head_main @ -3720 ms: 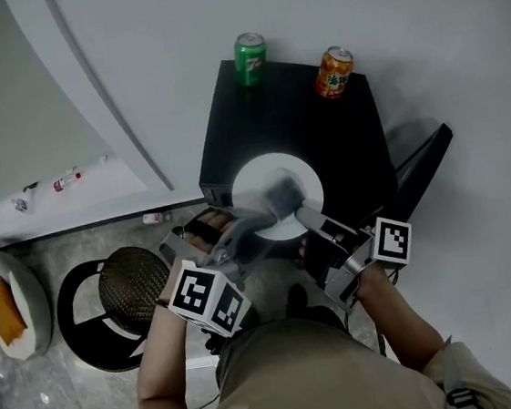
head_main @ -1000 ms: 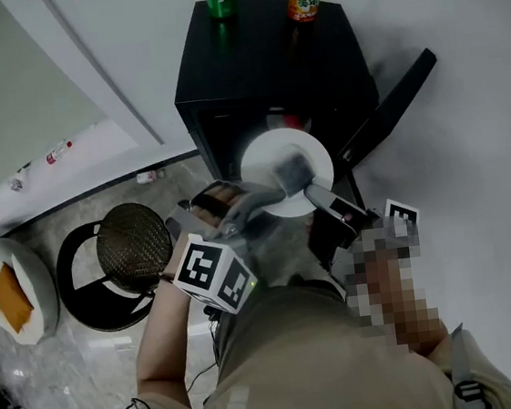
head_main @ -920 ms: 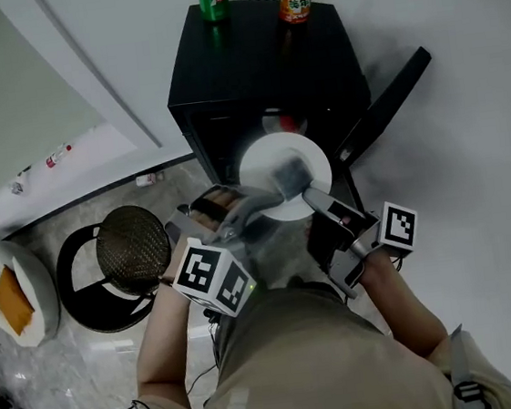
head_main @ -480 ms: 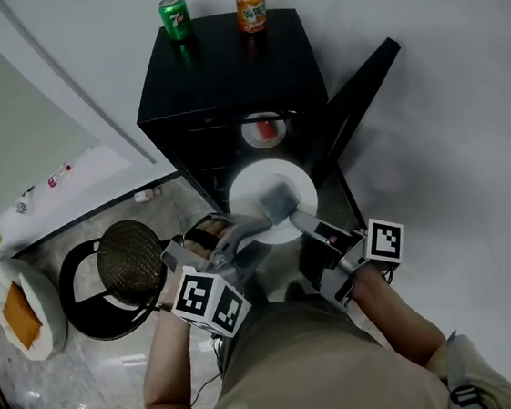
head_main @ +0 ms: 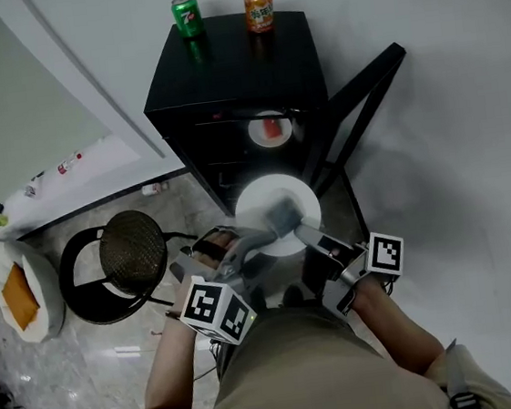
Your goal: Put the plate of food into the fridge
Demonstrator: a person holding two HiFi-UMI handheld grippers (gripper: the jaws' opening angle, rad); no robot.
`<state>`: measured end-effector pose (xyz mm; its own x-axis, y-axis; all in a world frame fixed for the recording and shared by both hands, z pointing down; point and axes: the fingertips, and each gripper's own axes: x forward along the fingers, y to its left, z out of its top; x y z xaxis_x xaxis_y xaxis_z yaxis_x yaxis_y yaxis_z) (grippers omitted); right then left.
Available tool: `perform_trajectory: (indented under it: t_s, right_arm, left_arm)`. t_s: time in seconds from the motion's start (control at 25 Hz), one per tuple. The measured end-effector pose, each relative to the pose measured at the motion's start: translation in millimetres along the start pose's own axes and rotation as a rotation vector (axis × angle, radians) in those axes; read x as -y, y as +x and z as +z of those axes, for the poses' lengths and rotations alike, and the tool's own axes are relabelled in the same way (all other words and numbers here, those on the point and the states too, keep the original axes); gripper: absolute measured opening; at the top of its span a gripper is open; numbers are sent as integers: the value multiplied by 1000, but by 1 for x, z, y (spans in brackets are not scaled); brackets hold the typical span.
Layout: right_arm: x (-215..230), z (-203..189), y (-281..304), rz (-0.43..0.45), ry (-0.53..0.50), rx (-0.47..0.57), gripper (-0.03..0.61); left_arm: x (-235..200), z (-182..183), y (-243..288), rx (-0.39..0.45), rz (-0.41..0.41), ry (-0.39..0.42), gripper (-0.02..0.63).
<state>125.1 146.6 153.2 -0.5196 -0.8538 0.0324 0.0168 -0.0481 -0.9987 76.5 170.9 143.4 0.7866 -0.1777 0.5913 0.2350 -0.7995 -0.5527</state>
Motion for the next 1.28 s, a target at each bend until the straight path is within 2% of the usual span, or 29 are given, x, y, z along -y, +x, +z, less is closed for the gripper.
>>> perform_trajectory:
  t_s: [0.4,0.84,1.28]
  right_arm:
    - [14,-13,-16,-22,5,-34,51]
    - [38,-33,-14,-57,30,-83,51]
    - [52,-45,9,-105,13,-58,51]
  left_arm:
    - [25,5,1,-20,-3,-51,95]
    - [52,-11,-2,-70,-30,-110,95]
    - [53,-42,-8,-30,-57,-133,95]
